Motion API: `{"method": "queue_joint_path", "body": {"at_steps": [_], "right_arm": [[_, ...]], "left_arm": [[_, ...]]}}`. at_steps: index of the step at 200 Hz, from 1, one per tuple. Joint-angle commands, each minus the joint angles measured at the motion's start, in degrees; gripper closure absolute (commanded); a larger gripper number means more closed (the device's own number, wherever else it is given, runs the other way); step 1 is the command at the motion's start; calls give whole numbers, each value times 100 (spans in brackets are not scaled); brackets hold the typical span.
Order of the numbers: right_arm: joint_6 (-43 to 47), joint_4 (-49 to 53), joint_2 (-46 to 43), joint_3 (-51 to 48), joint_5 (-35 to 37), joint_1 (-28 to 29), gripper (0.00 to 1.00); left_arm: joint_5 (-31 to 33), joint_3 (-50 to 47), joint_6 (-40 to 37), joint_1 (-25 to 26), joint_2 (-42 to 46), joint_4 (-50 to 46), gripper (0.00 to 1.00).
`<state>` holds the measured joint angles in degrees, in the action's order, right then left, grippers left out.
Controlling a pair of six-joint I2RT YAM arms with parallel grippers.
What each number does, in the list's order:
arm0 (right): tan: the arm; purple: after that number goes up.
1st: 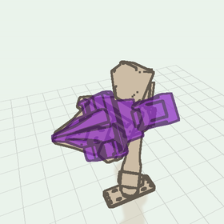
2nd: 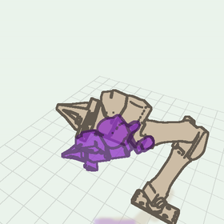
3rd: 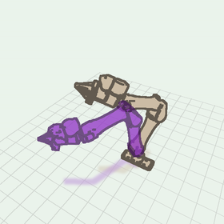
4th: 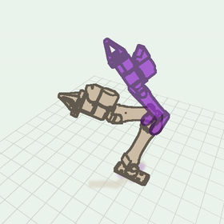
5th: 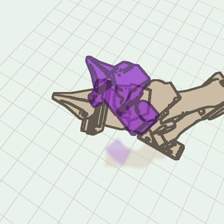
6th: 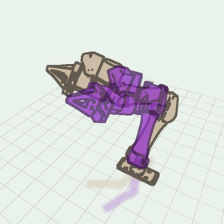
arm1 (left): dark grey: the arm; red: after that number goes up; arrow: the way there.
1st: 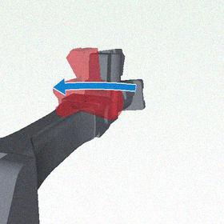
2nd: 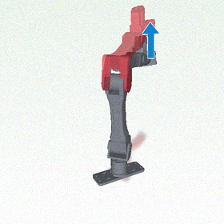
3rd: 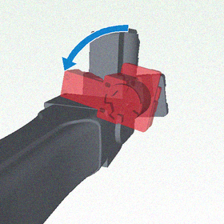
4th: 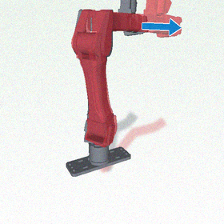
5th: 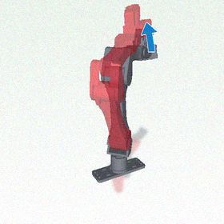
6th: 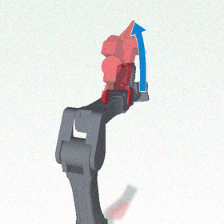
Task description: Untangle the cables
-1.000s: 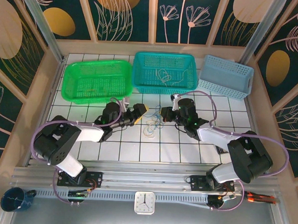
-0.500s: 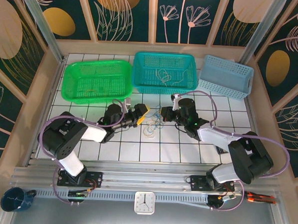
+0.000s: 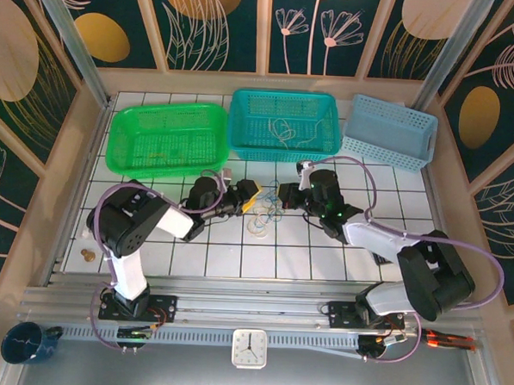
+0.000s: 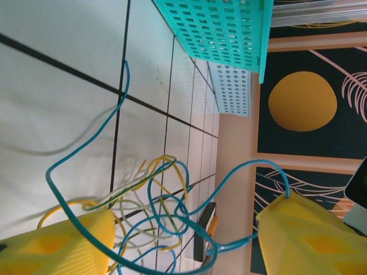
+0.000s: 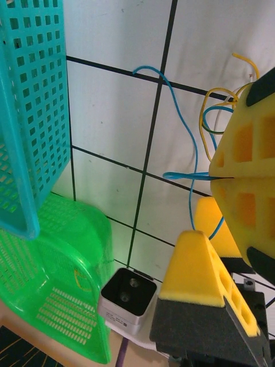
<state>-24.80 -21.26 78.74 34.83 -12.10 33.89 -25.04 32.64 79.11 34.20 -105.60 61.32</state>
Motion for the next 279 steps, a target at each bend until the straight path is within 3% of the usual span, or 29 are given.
{"method": "queue_joint_path", "body": {"at_steps": [1,27,70,117,141,187,228,275,279], "right_arm": [[-113,-194,-182,-107,-3,-5,100],[-155,-197,-249,-164,23,16,100],[-231,-301,-246,-359,136,22,100],[-432,-662,105,-637,467,26,100],[-554,-860,415,-662,551,26,100],[-708,-1106,855,-653,406,39,100],[-763,-1121,1017,-653,364,88,100],[-734,-997,1097,-486,105,109,100],[-718,-951,1089,-442,62,109,96]], "left_arm": [[25,161,-101,28,-190,245,39],[67,206,-213,19,-289,166,55],[51,461,-842,17,28,-426,100],[171,1078,-2124,18,1133,-2225,100],[264,1183,-2517,18,1673,-2579,100],[399,892,-3005,18,2501,-2047,100],[263,554,-3071,17,2868,-1148,100],[193,380,-3346,20,3166,-796,100],[188,360,-3355,25,3175,-766,100]]}}
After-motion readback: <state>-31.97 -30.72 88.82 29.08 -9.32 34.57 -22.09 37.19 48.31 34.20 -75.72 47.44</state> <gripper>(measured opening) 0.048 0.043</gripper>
